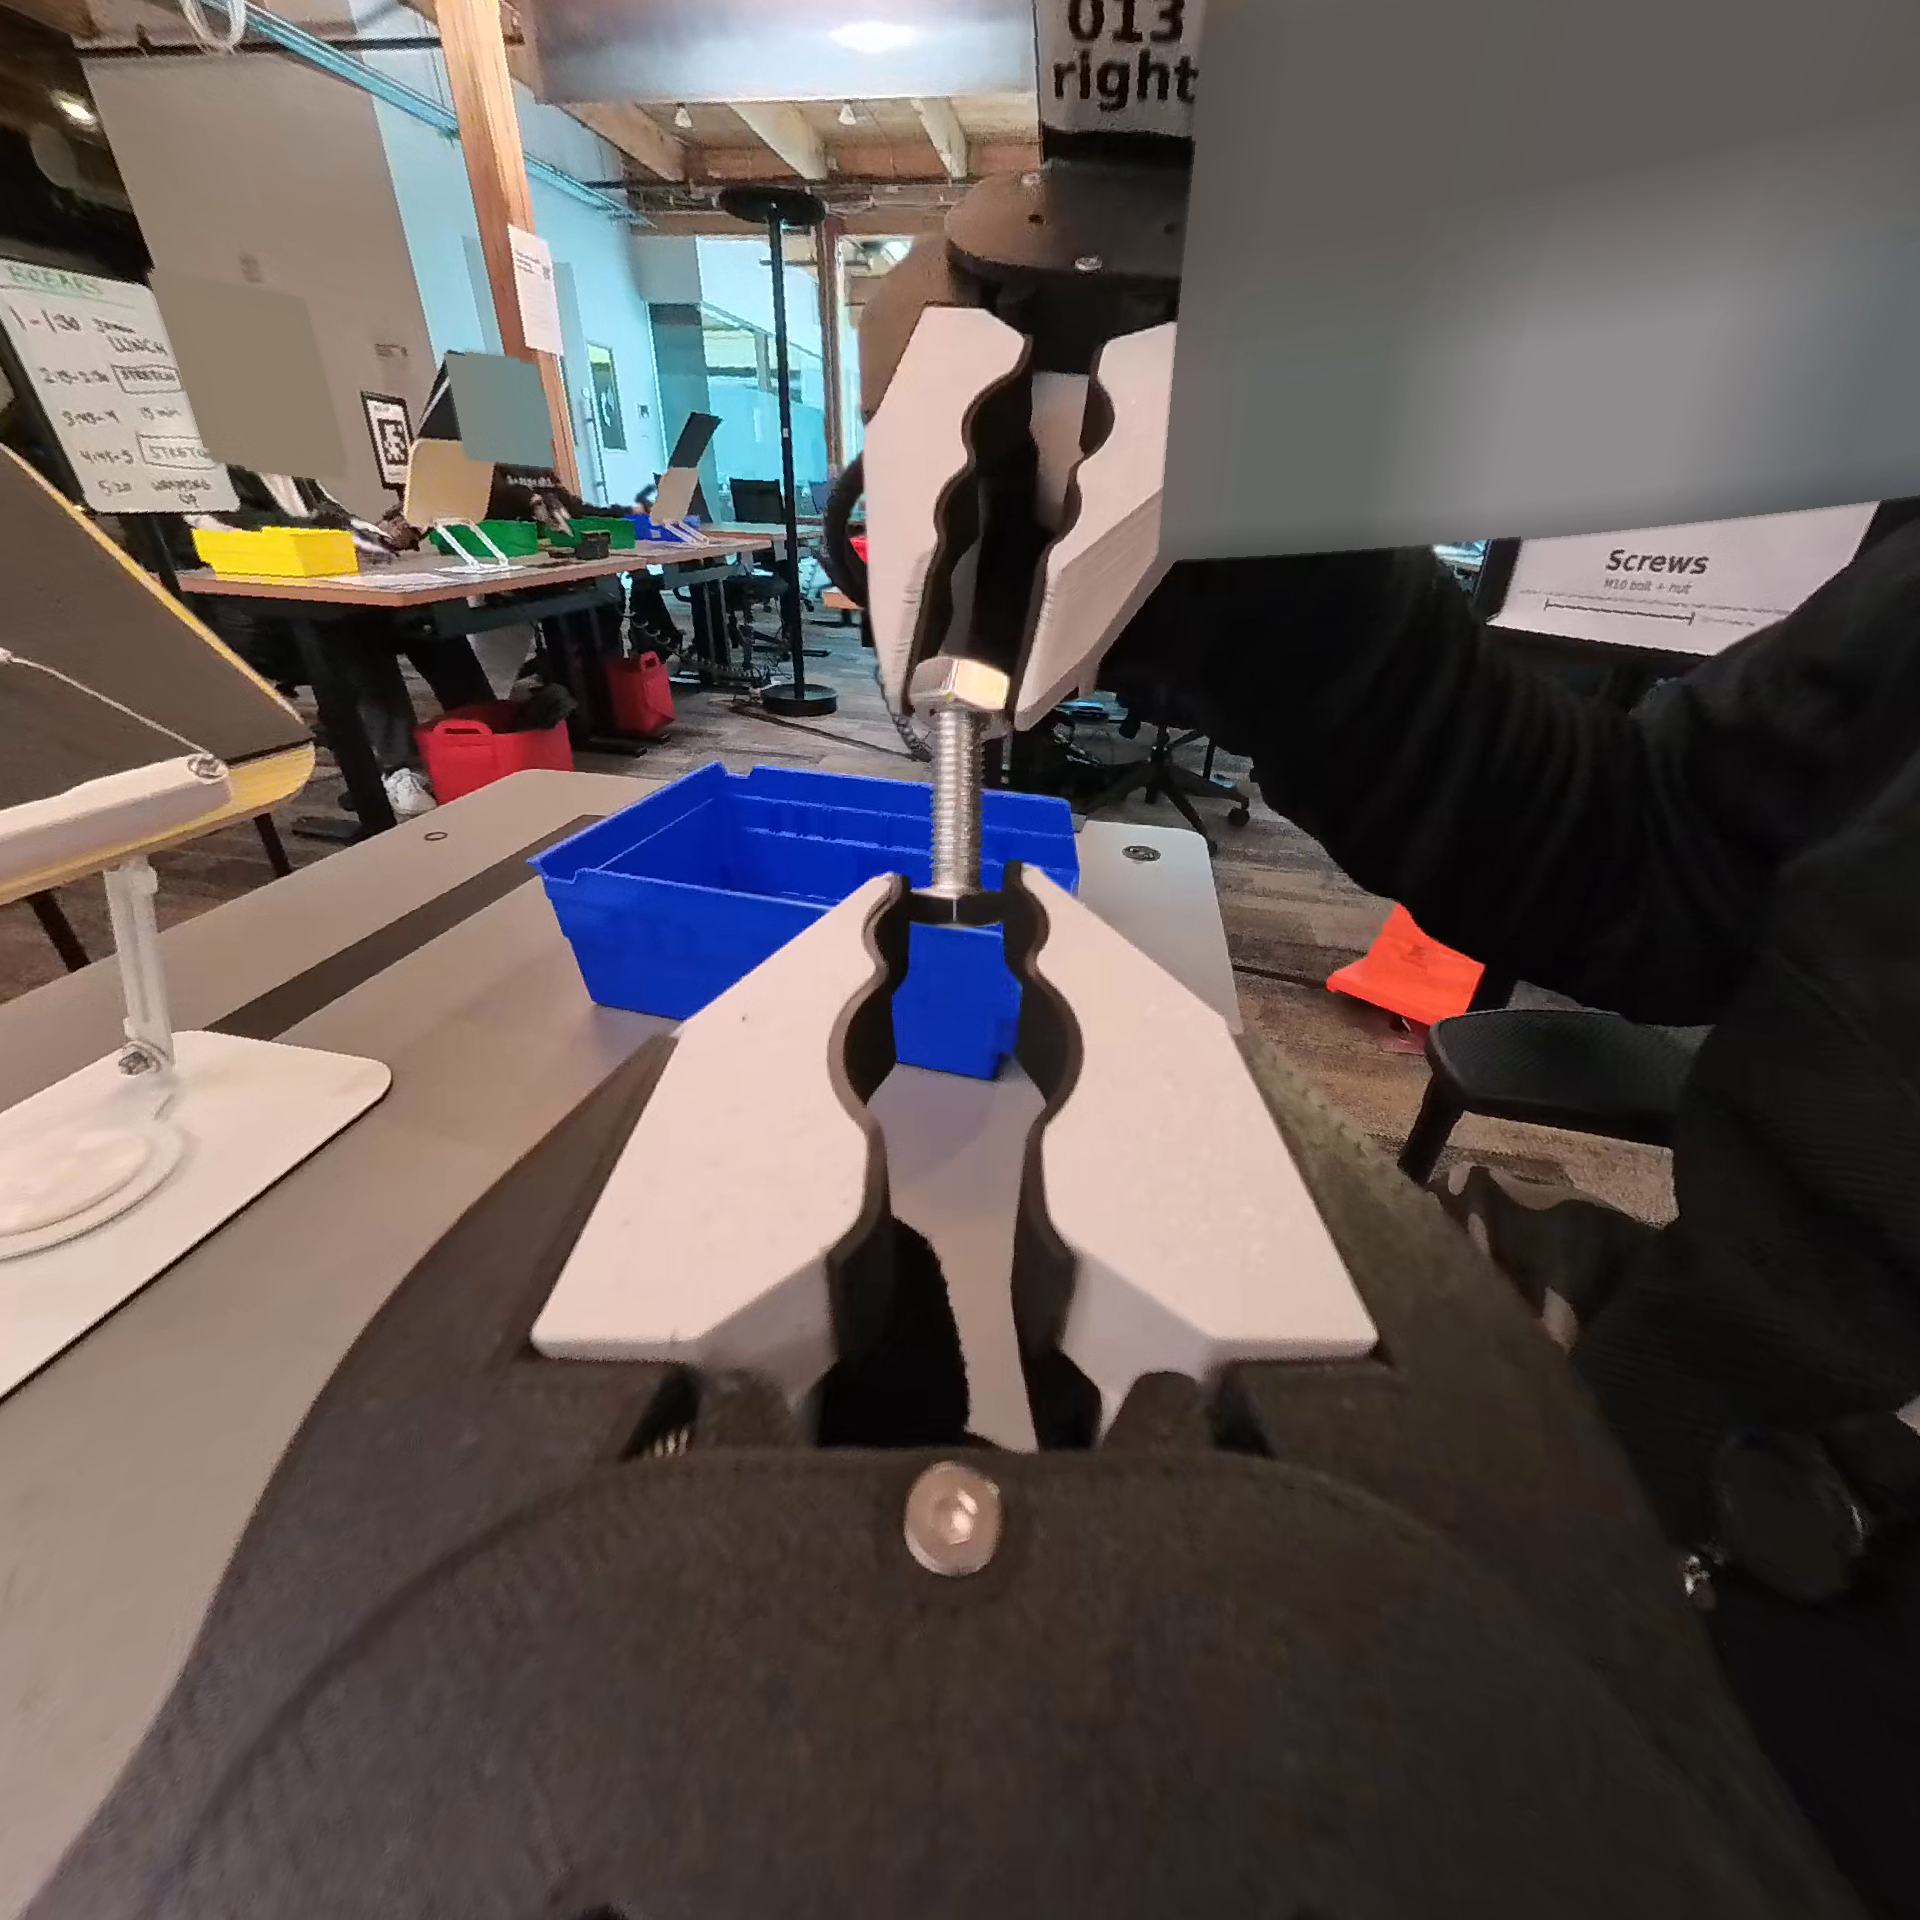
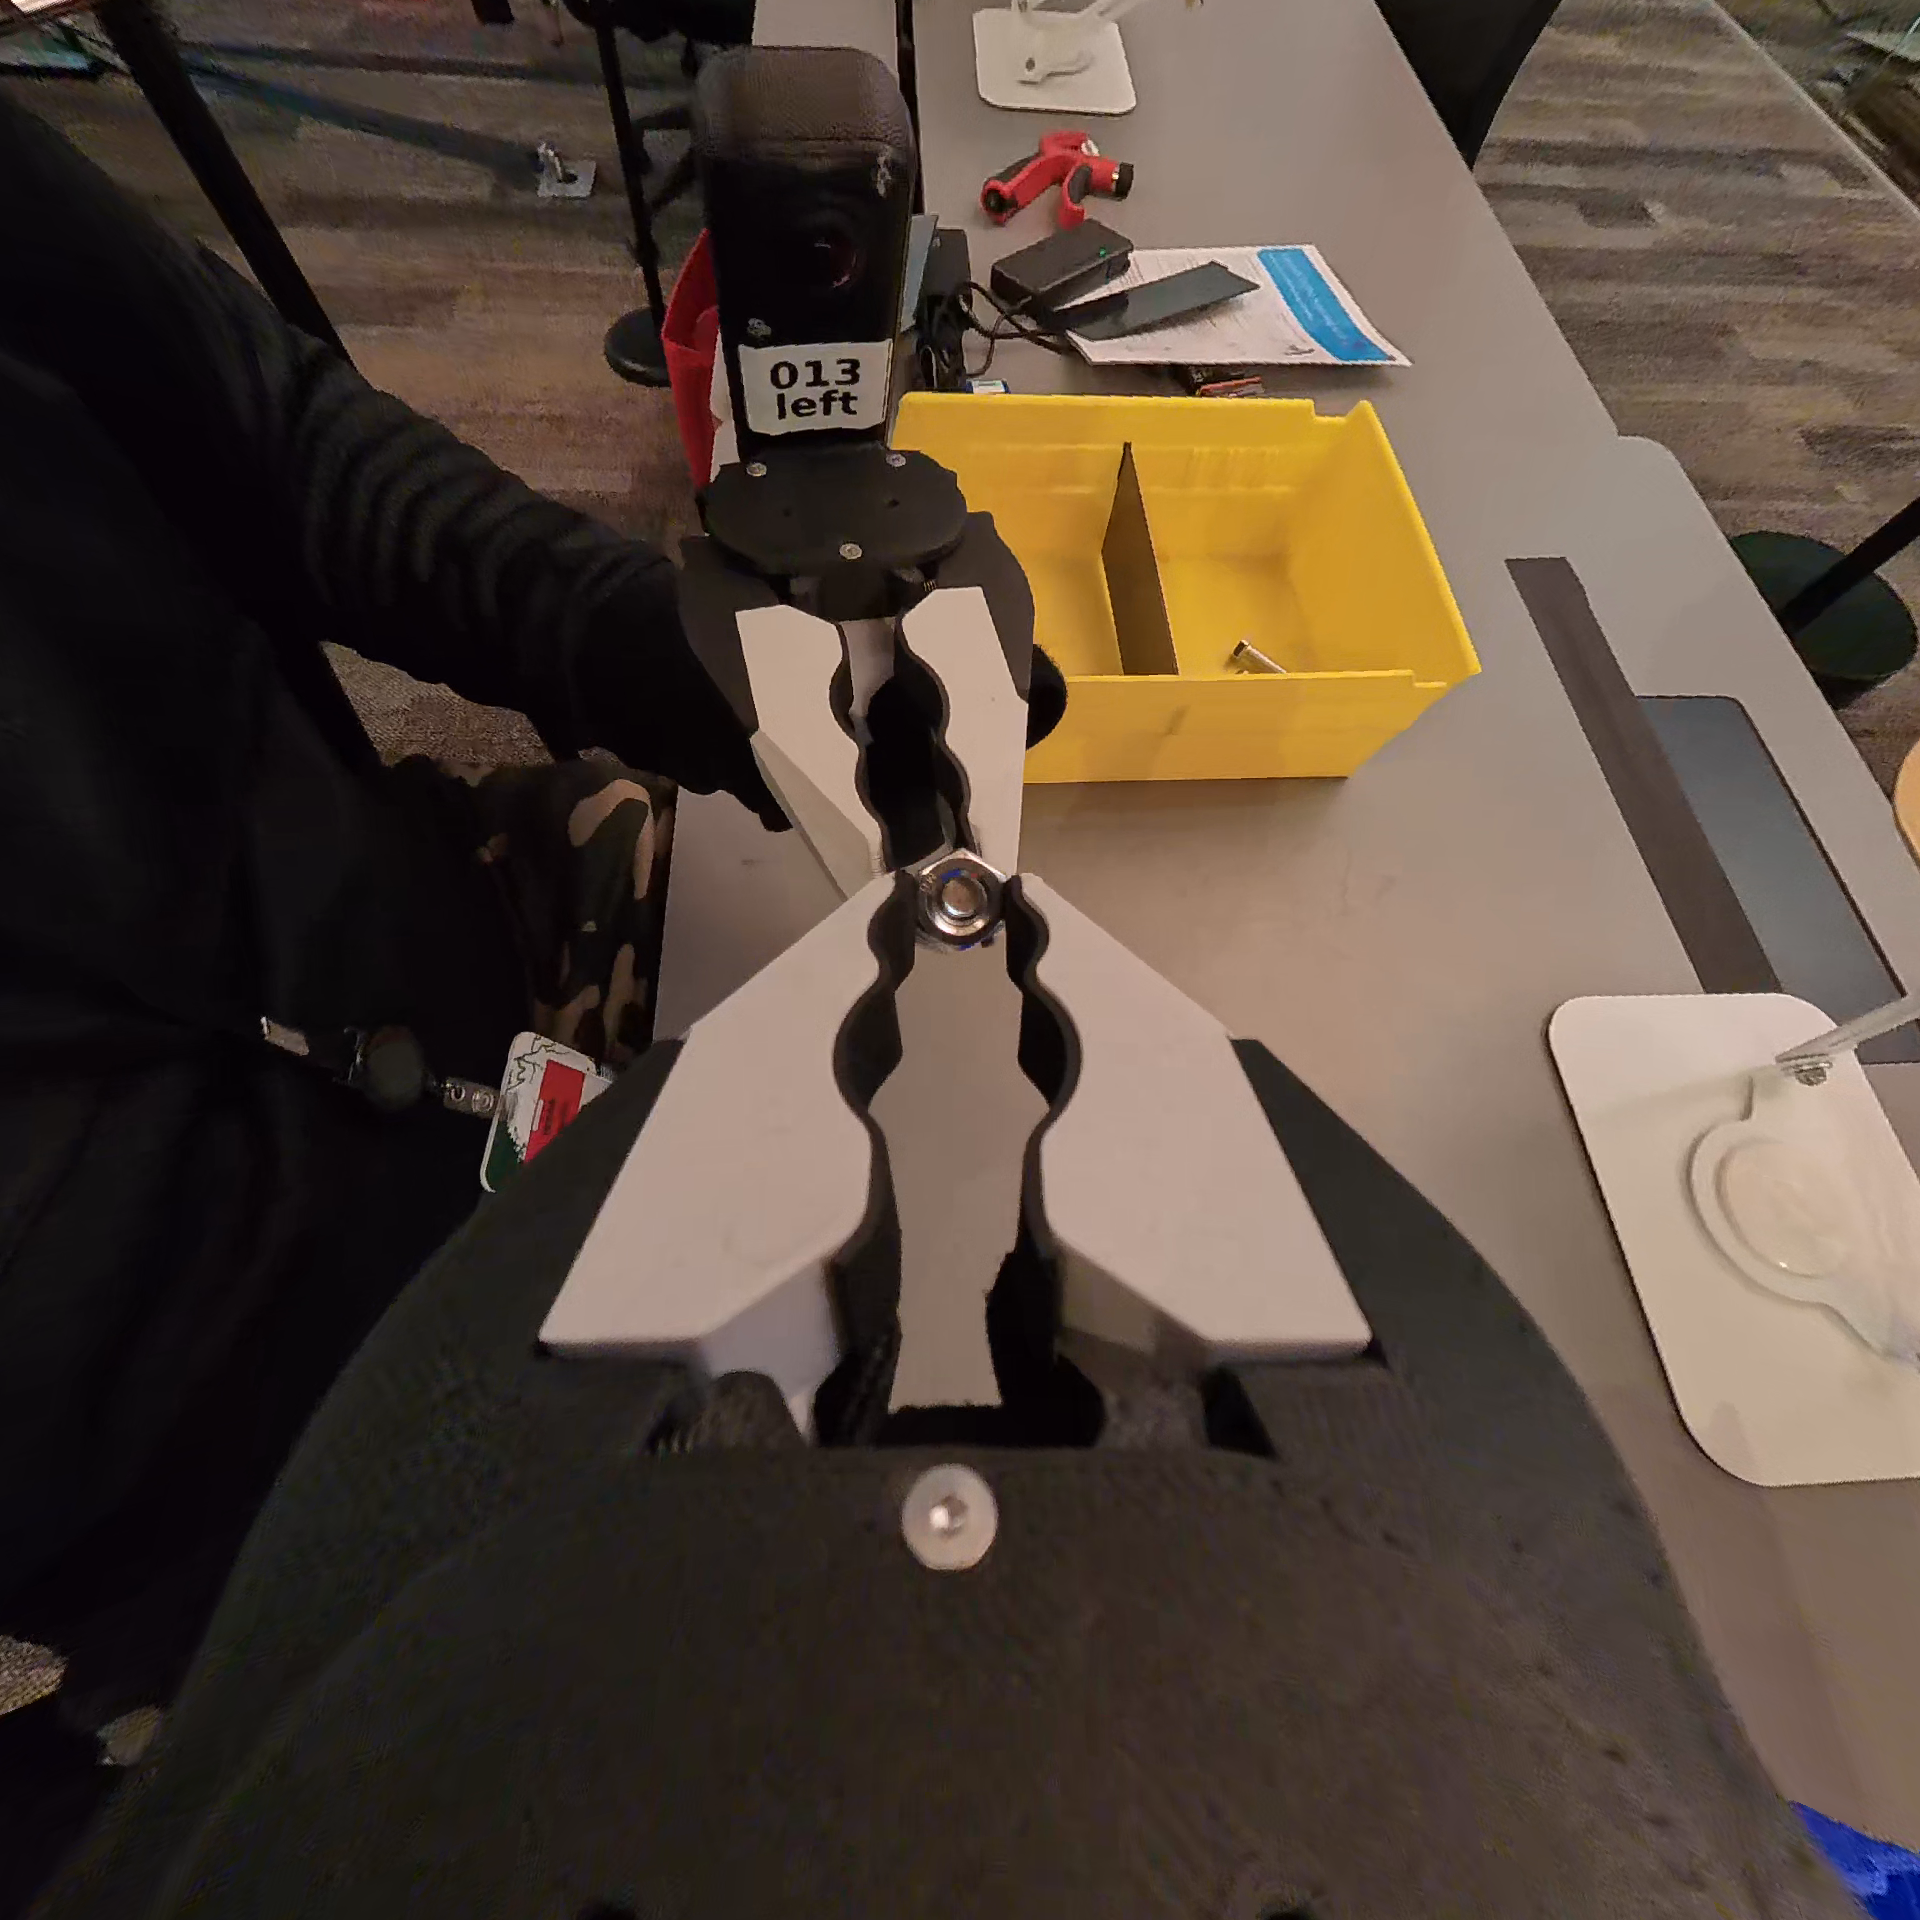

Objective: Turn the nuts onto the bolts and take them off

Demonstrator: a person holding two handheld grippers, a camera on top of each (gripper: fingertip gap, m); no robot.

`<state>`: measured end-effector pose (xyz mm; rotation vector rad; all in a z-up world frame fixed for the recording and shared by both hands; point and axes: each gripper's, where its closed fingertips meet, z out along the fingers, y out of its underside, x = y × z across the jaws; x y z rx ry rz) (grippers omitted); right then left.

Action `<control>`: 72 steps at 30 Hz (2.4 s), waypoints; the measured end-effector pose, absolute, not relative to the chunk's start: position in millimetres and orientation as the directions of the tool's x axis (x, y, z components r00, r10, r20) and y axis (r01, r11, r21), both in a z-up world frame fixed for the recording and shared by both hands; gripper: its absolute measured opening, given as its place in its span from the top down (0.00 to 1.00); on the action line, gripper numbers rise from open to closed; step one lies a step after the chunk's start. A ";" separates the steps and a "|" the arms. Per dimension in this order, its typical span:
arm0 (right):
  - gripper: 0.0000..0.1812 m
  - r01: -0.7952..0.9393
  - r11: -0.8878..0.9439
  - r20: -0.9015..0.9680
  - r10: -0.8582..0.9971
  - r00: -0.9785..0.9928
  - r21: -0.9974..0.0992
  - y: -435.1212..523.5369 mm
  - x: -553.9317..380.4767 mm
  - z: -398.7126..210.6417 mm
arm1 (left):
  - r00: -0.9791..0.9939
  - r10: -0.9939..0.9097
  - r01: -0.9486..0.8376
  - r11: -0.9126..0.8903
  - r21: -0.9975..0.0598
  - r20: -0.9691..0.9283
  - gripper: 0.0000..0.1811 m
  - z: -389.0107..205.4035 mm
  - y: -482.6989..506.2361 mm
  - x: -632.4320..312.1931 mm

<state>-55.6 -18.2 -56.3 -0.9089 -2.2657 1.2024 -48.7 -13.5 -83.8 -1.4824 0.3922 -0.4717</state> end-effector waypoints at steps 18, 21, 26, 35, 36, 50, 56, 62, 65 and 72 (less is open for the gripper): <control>0.92 0.384 0.457 0.067 0.709 -0.702 -0.802 -24.7 -69.7 -69.4 | 0.890 -0.457 -0.020 -0.017 -1.000 -0.010 0.91 -101.6 -8.5 -59.4; 0.91 0.389 0.462 0.071 0.712 -0.699 -0.797 -21.9 -69.3 -71.0 | 0.902 -0.430 -0.060 -0.054 -0.997 -0.031 0.91 -108.9 -5.5 -62.1; 0.91 0.409 0.476 0.078 0.720 -0.690 -0.778 -13.5 -65.9 -77.2 | 0.912 -0.401 -0.169 -0.168 -0.971 -0.090 0.91 -132.4 0.8 -63.8; 0.92 0.497 0.562 0.098 0.722 -0.685 -0.661 -5.1 -58.4 -123.5 | 0.897 -0.398 -0.317 -0.281 -0.906 -0.191 0.91 -165.0 6.6 -55.8; 0.92 0.505 0.569 0.104 0.724 -0.682 -0.649 -3.0 -57.6 -127.6 | 0.899 -0.395 -0.317 -0.283 -0.905 -0.191 0.91 -165.3 6.7 -56.7; 0.91 0.480 0.604 0.114 0.690 -0.715 -0.637 -3.8 -55.5 -134.4 | 0.893 -0.397 -0.335 -0.274 -0.902 -0.211 0.91 -168.2 7.8 -56.1; 0.92 0.341 0.757 0.244 0.541 -0.805 -0.557 -5.8 -53.4 -135.8 | 0.889 -0.413 -0.326 -0.268 -0.907 -0.198 0.91 -169.3 6.6 -53.7; 0.92 0.243 0.835 0.280 0.417 -0.865 -0.494 -5.5 -52.9 -137.3 | 0.889 -0.409 -0.331 -0.267 -0.905 -0.205 0.91 -170.1 6.9 -54.4; 0.92 0.317 0.788 0.216 0.486 -0.847 -0.528 -3.6 -55.4 -138.5 | 0.891 -0.391 -0.351 -0.268 -0.897 -0.231 0.91 -171.0 7.8 -58.0; 0.91 0.449 0.622 0.117 0.658 -0.744 -0.642 -2.9 -62.7 -137.3 | 0.903 -0.359 -0.340 -0.259 -0.904 -0.237 0.91 -170.0 8.3 -64.9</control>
